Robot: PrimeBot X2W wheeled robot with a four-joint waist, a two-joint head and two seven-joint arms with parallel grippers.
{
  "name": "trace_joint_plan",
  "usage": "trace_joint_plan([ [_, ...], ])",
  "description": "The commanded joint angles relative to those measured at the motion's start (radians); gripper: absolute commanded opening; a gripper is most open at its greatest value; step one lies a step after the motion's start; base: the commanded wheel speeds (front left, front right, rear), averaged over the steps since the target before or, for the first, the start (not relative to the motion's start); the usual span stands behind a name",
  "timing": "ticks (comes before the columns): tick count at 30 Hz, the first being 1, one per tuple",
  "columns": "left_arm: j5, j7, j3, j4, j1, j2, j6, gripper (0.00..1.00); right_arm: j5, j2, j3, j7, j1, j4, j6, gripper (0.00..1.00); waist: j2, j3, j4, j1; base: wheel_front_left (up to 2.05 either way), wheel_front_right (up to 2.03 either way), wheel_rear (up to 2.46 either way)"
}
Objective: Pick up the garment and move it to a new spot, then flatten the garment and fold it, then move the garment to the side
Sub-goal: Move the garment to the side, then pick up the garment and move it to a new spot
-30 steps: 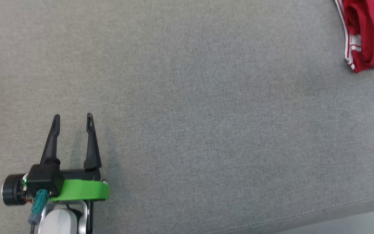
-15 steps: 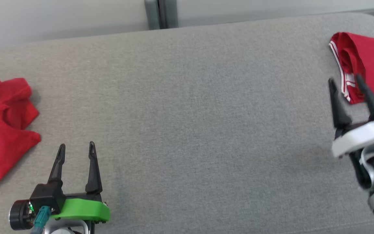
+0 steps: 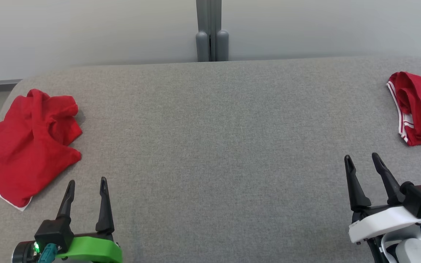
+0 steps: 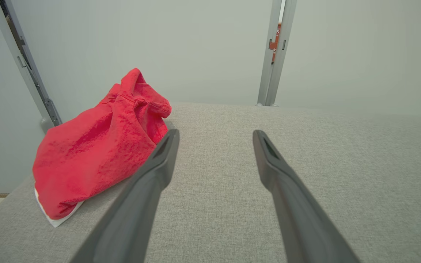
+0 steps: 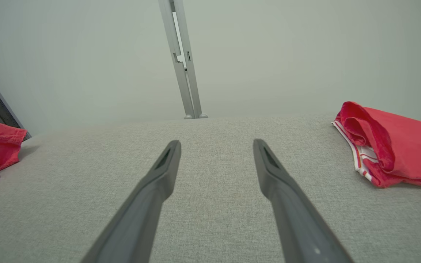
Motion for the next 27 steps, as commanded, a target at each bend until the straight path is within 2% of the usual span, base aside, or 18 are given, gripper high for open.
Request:
trace_joint_plan([
  [1, 0.007, 0.000, 0.005, 0.003, 0.019, 0.000, -0.006, 1.00, -0.013, 0.012, -0.008, -0.003, 0.020, -0.010, -0.001, 1.00, 0.0000, -0.023, 0.012, 0.0001, 0.00, 0.00, 0.00],
  [7, 0.006, 0.000, 0.013, 0.015, 0.033, -0.001, -0.011, 1.00, -0.027, 0.042, -0.027, -0.003, 0.067, -0.032, -0.001, 1.00, 0.0000, -0.053, 0.005, 0.0001, 0.00, 0.00, 0.00],
  [17, 0.013, 0.000, 0.023, 0.021, 0.042, -0.002, -0.020, 1.00, -0.037, 0.048, -0.016, -0.003, 0.073, -0.024, -0.001, 1.00, 0.0000, -0.071, -0.014, 0.0001, 0.00, 0.00, 0.00],
  [27, 0.015, 0.000, 0.035, 0.028, 0.038, -0.003, -0.028, 1.00, -0.044, 0.055, -0.013, -0.003, 0.075, -0.014, -0.001, 1.00, 0.0000, -0.076, -0.004, 0.0001, 0.00, 0.00, 0.00],
])
